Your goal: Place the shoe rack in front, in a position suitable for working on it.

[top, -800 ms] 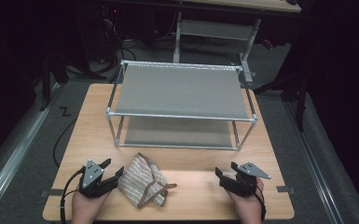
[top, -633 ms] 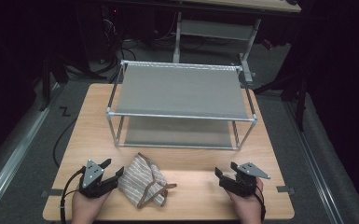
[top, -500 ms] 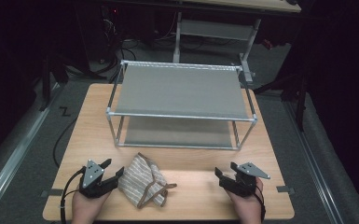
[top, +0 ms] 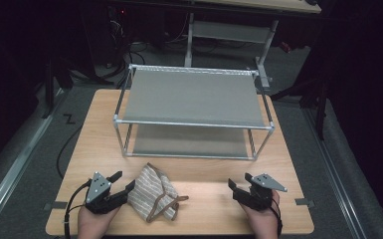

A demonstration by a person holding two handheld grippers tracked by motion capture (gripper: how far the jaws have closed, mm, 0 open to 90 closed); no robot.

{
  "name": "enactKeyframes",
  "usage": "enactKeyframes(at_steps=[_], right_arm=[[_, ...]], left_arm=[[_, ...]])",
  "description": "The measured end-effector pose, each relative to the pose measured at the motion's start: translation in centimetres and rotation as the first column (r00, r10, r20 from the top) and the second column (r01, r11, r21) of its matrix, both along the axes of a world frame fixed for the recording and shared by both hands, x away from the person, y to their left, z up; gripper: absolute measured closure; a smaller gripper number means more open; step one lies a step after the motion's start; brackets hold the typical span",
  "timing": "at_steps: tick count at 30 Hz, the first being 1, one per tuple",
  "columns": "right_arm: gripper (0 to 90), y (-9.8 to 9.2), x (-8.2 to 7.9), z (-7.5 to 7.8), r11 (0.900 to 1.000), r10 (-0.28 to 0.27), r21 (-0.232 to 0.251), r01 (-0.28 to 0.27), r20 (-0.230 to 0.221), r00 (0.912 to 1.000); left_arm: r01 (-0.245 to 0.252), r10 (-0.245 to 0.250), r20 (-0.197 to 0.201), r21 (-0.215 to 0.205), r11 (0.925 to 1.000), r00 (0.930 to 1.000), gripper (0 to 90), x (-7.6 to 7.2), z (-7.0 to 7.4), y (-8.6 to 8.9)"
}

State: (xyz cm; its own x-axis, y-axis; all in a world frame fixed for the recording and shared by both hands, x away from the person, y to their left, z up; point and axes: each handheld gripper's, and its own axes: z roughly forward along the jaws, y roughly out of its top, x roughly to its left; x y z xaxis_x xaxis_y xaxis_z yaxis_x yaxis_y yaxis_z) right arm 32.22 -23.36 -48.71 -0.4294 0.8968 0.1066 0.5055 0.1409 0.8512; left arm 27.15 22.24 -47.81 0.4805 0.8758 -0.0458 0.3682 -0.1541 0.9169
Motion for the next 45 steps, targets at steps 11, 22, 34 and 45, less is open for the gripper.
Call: enactKeyframes(at_steps=[11, 22, 34, 45], right_arm=[[28.5, 0.9, 0.8, 0.1, 1.0, 0.026, 0.003, -0.026, -0.002, 0.9997], [28.8, 2.5, 1.6, 0.1, 0.997, 0.071, -0.007, -0.071, -0.001, 0.9975], [28.8, 2.6, 0.8, 0.2, 0.997, 0.077, -0.013, -0.077, 0.002, 0.997], [27.2, 4.0, -0.9, 0.9, 0.991, 0.13, -0.008, -0.13, 0.024, 0.9912]], left_arm=[[0.019, -0.018, -0.032, 0.024, 0.9995, 0.9993, 57.4, -0.9, -0.2, 0.2], [0.06, -0.053, -0.117, 0.059, 0.9964, 0.9917, 65.6, -1.1, -1.3, -0.3], [0.203, -0.193, -0.145, 0.056, 0.9776, 0.9705, 63.1, -0.6, -1.9, -4.6], [0.271, -0.263, -0.118, 0.061, 0.9606, 0.9576, 49.9, -0.1, -2.0, -7.4]])
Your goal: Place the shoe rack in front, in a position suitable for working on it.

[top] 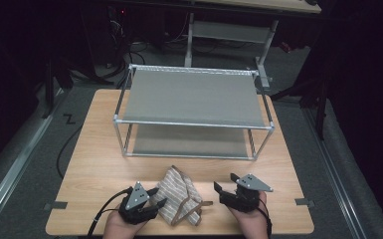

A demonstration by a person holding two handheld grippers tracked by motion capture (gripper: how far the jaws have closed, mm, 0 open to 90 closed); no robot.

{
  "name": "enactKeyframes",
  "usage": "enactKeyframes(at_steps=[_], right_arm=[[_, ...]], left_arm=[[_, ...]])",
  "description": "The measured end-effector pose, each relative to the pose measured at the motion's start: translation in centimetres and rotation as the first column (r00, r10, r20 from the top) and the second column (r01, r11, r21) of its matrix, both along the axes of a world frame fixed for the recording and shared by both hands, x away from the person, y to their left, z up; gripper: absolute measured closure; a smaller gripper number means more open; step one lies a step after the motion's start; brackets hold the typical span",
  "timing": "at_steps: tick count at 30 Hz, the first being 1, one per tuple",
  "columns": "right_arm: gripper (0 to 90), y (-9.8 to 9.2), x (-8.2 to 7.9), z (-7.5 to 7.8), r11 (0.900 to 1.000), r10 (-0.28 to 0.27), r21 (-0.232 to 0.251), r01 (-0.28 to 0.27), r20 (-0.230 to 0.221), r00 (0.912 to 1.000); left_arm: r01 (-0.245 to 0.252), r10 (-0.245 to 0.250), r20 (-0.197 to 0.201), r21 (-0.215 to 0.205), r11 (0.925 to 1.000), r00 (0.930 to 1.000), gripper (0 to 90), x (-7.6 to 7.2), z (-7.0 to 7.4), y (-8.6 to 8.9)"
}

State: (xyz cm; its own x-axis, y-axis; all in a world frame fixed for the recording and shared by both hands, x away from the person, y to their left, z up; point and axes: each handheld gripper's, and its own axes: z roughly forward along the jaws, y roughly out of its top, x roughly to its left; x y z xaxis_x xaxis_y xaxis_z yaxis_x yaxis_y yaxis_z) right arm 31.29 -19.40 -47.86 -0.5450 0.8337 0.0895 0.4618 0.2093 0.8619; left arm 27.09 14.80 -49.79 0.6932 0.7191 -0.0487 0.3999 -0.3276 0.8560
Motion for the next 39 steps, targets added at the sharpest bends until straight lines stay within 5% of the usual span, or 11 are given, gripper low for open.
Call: enactKeyframes(at_steps=[7, 8, 16, 24, 27, 28, 29, 34, 36, 37, 39], right_arm=[[24.4, 2.4, -1.2, 0.6, 0.998, 0.069, -0.003, -0.068, 0.014, 0.9976], [23.5, 2.8, -1.3, 0.7, 0.997, 0.083, -0.005, -0.083, 0.019, 0.9963], [18.5, 6.6, -1.8, 0.5, 0.979, 0.201, -0.036, -0.201, -0.003, 0.9796], [19.3, 9.4, -1.9, -0.6, 0.948, 0.3, -0.093, -0.305, -0.064, 0.9517], [18.4, 10.5, -2.0, -1.6, 0.926, 0.328, -0.149, -0.346, -0.129, 0.9357], [18.4, 10.5, -2.0, -1.6, 0.926, 0.328, -0.149, -0.346, -0.129, 0.9357], [18.3, 10.9, -2.1, -2.1, 0.915, 0.334, -0.184, -0.36, -0.155, 0.9295], [20.2, 11.0, -1.9, -2.4, 0.905, 0.347, -0.199, -0.376, -0.167, 0.9228], [27.3, 11.0, -1.9, -2.3, 0.902, 0.354, -0.199, -0.383, -0.165, 0.9206], [33.3, 10.9, -1.9, -2.2, 0.893, 0.377, -0.199, -0.404, -0.163, 0.9118], [55.4, 10.8, -1.8, -2.1, 0.887, 0.398, -0.179, -0.425, -0.167, 0.902]], left_arm=[[-0.064, 0.065, 0.02, -0.035, 0.9973, 0.9977, 45.8, 0.0, 0.2, 2.1], [-0.098, 0.099, 0.004, -0.093, 0.9908, 0.9951, 45.2, -0.2, 0.2, 2.0], [-0.153, 0.155, 0.074, -0.025, 0.9879, 0.9852, 35.0, -0.5, 0.3, 3.7], [-0.209, 0.212, 0.076, -0.04, 0.9771, 0.9744, 31.1, -0.7, 0.3, 4.9], [-0.212, 0.215, 0.069, -0.051, 0.9759, 0.9741, 31.3, -0.8, 0.3, 5.1], [-0.212, 0.215, 0.069, -0.051, 0.9759, 0.9741, 31.3, -0.8, 0.3, 5.1], [-0.21, 0.214, 0.071, -0.058, 0.9759, 0.9742, 31.2, -0.8, 0.3, 5.0], [-0.204, 0.209, 0.057, -0.083, 0.9755, 0.9763, 31.5, -0.6, 0.4, 5.0], [-0.197, 0.202, 0.055, -0.085, 0.9766, 0.9778, 31.5, -0.5, 0.3, 5.0], [-0.193, 0.198, 0.053, -0.086, 0.9775, 0.9788, 31.5, -0.5, 0.2, 5.0], [-0.191, 0.195, 0.042, -0.096, 0.977, 0.9798, 31.7, -0.4, 0.2, 5.2]])
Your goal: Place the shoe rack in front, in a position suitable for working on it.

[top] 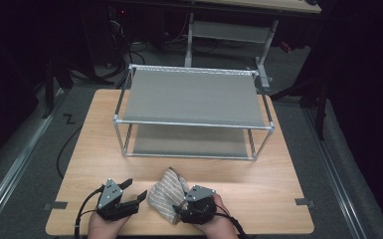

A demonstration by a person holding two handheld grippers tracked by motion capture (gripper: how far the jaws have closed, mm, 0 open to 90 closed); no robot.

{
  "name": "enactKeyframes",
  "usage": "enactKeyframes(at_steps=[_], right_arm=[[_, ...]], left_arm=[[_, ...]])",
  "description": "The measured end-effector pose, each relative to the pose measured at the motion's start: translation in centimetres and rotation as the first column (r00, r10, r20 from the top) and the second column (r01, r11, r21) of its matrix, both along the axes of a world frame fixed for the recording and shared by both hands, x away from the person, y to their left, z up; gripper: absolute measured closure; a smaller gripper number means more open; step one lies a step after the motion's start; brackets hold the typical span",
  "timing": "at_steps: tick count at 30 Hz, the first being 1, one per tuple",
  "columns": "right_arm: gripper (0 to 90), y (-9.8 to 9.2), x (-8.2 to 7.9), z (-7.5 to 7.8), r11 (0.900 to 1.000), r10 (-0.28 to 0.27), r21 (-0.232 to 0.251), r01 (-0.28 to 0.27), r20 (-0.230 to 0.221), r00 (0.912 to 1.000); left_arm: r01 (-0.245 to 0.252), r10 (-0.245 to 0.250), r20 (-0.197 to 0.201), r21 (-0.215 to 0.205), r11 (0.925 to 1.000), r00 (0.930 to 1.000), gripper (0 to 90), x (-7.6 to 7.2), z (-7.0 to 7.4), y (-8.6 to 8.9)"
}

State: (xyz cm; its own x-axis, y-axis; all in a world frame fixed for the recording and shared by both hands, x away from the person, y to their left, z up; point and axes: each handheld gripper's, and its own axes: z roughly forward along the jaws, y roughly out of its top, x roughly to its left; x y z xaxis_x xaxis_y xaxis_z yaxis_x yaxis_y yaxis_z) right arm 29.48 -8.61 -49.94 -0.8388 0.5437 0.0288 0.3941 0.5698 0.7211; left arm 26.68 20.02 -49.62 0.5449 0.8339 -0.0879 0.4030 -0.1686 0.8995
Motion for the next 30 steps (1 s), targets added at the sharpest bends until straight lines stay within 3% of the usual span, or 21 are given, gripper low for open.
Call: enactKeyframes(at_steps=[2, 4, 6, 7, 8, 10, 11, 12, 15, 16, 17, 18, 20, 21, 22, 23, 24, 27, 30], right_arm=[[63.0, -0.3, 0.1, 0.1, 1.0, 0.003, 0.014, -0.003, -0.002, 1.0], [64.8, -0.4, 0.0, 0.2, 1.0, 0.001, 0.025, -0.001, 0.0, 1.0], [66.6, -1.4, -0.3, 0.8, 0.998, -0.036, 0.044, 0.034, 0.037, 0.9987], [66.6, -1.4, -0.3, 0.8, 0.998, -0.036, 0.044, 0.034, 0.037, 0.9987], [66.6, -2.7, -0.3, 1.5, 0.993, -0.078, 0.089, 0.074, 0.049, 0.9957], [66.5, -3.2, -0.1, 1.8, 0.991, -0.093, 0.102, 0.087, 0.057, 0.994], [66.4, -4.6, 0.1, 2.3, 0.983, -0.142, 0.129, 0.133, 0.059, 0.9882], [66.4, -4.6, 0.1, 2.3, 0.983, -0.142, 0.129, 0.133, 0.059, 0.9882], [66.3, -6.8, 0.6, 2.6, 0.968, -0.203, 0.157, 0.194, 0.046, 0.978], [66.2, -8.2, 0.8, 2.7, 0.958, -0.244, 0.168, 0.234, 0.043, 0.9689], [66.2, -8.2, 0.8, 2.7, 0.958, -0.244, 0.168, 0.234, 0.043, 0.9689], [66.0, -9.4, 0.8, 2.9, 0.947, -0.282, 0.172, 0.271, 0.043, 0.9585], [66.0, -9.9, 0.8, 2.9, 0.944, -0.296, 0.168, 0.284, 0.048, 0.9541], [66.0, -10.6, 0.7, 3.0, 0.936, -0.322, 0.165, 0.31, 0.051, 0.9453], [65.8, -11.8, 0.5, 3.1, 0.923, -0.361, 0.166, 0.348, 0.052, 0.9311], [65.8, -11.8, 0.5, 3.1, 0.923, -0.361, 0.166, 0.348, 0.052, 0.9311], [65.8, -12.3, 0.4, 3.1, 0.916, -0.38, 0.162, 0.367, 0.058, 0.9232], [65.5, -14.1, 0.2, 2.9, 0.895, -0.438, 0.136, 0.426, 0.075, 0.8961], [64.2, -16.1, 0.3, 2.6, 0.861, -0.502, 0.131, 0.491, 0.067, 0.8622]], left_arm=[[-0.006, 0.006, 0.004, -0.009, 0.9999, 1.0, 31.7, 0.1, 0.1, 0.1], [-0.009, 0.01, 0.006, -0.016, 0.9998, 0.9999, 31.7, 0.2, 0.2, 0.1], [-0.005, 0.005, 0.017, -0.013, 0.9999, 0.9998, 31.3, 0.5, 0.4, -0.1], [-0.005, 0.005, 0.017, -0.013, 0.9999, 0.9998, 31.2, 0.5, 0.4, -0.1], [-0.001, 0.002, 0.02, -0.012, 0.9999, 0.9998, 31.2, 0.5, 0.4, -0.3], [0.008, -0.007, 0.019, -0.009, 0.9999, 0.9998, 31.2, 0.4, 0.3, -0.5], [0.011, -0.011, 0.018, -0.008, 0.9999, 0.9998, 31.2, 0.4, 0.3, -0.6], [0.015, -0.015, 0.02, -0.006, 0.9999, 0.9997, 31.2, 0.5, 0.3, -0.7], [0.03, -0.03, 0.018, 0.0, 0.9995, 0.9994, 31.2, 0.6, 0.3, -1.0], [0.036, -0.036, 0.016, -0.002, 0.9993, 0.9992, 31.3, 0.8, 0.3, -1.0], [0.036, -0.036, 0.016, -0.002, 0.9993, 0.9992, 31.4, 0.8, 0.3, -1.0], [0.043, -0.043, 0.016, -0.008, 0.999, 0.9989, 31.5, 0.9, 0.3, -1.2], [0.046, -0.046, 0.019, -0.012, 0.9989, 0.9988, 31.6, 0.9, 0.5, -1.3], [0.051, -0.05, 0.027, -0.011, 0.9987, 0.9984, 31.8, 1.0, 0.6, -1.5], [0.066, -0.065, 0.036, -0.014, 0.9978, 0.9972, 32.1, 1.3, 0.7, -1.9], [0.066, -0.065, 0.036, -0.014, 0.9978, 0.9972, 32.1, 1.3, 0.7, -1.9], [0.074, -0.073, 0.036, -0.017, 0.9971, 0.9967, 32.1, 1.5, 0.7, -2.2], [0.105, -0.104, 0.035, -0.009, 0.9945, 0.9939, 32.1, 2.1, 0.6, -3.1], [0.119, -0.119, 0.039, -0.001, 0.9929, 0.9921, 32.3, 2.2, 0.6, -3.8]])
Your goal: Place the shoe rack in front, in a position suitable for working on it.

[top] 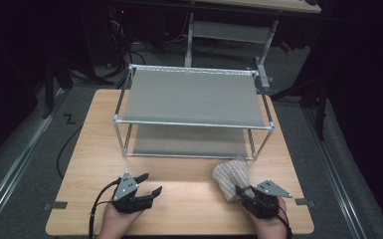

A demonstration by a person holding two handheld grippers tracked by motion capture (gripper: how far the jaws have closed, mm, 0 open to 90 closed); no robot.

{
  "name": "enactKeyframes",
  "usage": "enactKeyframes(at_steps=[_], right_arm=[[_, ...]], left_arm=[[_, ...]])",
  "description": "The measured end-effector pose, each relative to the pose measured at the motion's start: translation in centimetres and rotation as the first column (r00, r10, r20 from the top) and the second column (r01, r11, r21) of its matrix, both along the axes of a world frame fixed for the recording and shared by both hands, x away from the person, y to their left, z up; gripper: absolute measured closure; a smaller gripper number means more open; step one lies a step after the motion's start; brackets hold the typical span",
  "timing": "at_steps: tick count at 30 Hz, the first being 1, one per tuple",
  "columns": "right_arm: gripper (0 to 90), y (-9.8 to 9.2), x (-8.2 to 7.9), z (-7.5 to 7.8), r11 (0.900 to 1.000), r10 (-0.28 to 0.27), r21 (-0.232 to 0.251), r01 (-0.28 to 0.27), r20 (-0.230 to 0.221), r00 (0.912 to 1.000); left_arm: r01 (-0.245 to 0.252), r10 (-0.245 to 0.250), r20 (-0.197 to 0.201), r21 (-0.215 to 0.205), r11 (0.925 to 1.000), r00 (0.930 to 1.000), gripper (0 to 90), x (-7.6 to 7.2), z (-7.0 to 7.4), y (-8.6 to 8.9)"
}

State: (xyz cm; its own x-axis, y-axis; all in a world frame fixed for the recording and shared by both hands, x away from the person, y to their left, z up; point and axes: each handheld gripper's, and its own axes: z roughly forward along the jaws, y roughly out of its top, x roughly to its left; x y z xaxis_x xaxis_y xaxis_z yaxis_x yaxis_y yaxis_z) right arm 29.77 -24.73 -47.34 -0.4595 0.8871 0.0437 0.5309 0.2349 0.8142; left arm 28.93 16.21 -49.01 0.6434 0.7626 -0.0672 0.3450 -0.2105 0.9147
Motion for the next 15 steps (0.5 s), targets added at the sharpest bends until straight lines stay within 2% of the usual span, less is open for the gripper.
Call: enactKeyframes(at_steps=[2, 3, 6, 7, 8, 11, 12, 14, 15], right_arm=[[63.8, -1.7, 0.1, -0.7, 0.997, -0.079, -0.007, 0.079, -0.017, 0.9967], [63.8, -1.7, 0.1, -0.7, 0.997, -0.079, -0.007, 0.079, -0.017, 0.9967], [63.2, -3.0, 0.3, -1.2, 0.989, -0.145, -0.027, 0.144, -0.031, 0.9889], [62.6, -3.3, 0.3, -1.3, 0.986, -0.168, -0.028, 0.167, -0.034, 0.9851], [61.4, -3.9, 0.5, -1.7, 0.976, -0.215, -0.056, 0.212, -0.048, 0.9754], [58.4, -4.0, 0.7, -2.2, 0.972, -0.231, -0.061, 0.227, -0.067, 0.9706], [52.9, -4.0, 0.8, -2.2, 0.969, -0.242, -0.058, 0.238, -0.069, 0.9678], [46.1, -3.7, 0.7, -2.0, 0.966, -0.257, -0.057, 0.254, -0.049, 0.9652], [46.1, -3.7, 0.7, -2.0, 0.966, -0.257, -0.057, 0.254, -0.049, 0.9652]], left_arm=[[0.005, -0.005, 0.002, -0.007, 1.0, 1.0, 33.3, 0.2, 0.1, -0.3], [0.005, -0.005, 0.002, -0.007, 1.0, 1.0, 33.4, 0.2, 0.1, -0.3], [0.002, -0.002, 0.002, -0.013, 0.9999, 1.0, 33.5, 0.6, 0.0, -0.5], [0.002, -0.002, -0.002, -0.011, 0.9999, 1.0, 33.5, 0.6, 0.0, -0.5], [0.001, -0.001, -0.008, -0.01, 0.9999, 1.0, 33.4, 0.7, -0.2, -0.6], [0.0, 0.0, -0.015, -0.011, 0.9999, 0.9999, 33.4, 0.7, -0.2, -0.6], [-0.001, 0.001, -0.018, -0.016, 0.9999, 0.9998, 33.4, 0.6, -0.3, -0.6], [0.002, -0.002, -0.021, -0.014, 0.9999, 0.9998, 33.6, 0.5, -0.3, -0.5], [0.002, -0.002, -0.021, -0.014, 0.9999, 0.9998, 33.6, 0.5, -0.3, -0.5]])
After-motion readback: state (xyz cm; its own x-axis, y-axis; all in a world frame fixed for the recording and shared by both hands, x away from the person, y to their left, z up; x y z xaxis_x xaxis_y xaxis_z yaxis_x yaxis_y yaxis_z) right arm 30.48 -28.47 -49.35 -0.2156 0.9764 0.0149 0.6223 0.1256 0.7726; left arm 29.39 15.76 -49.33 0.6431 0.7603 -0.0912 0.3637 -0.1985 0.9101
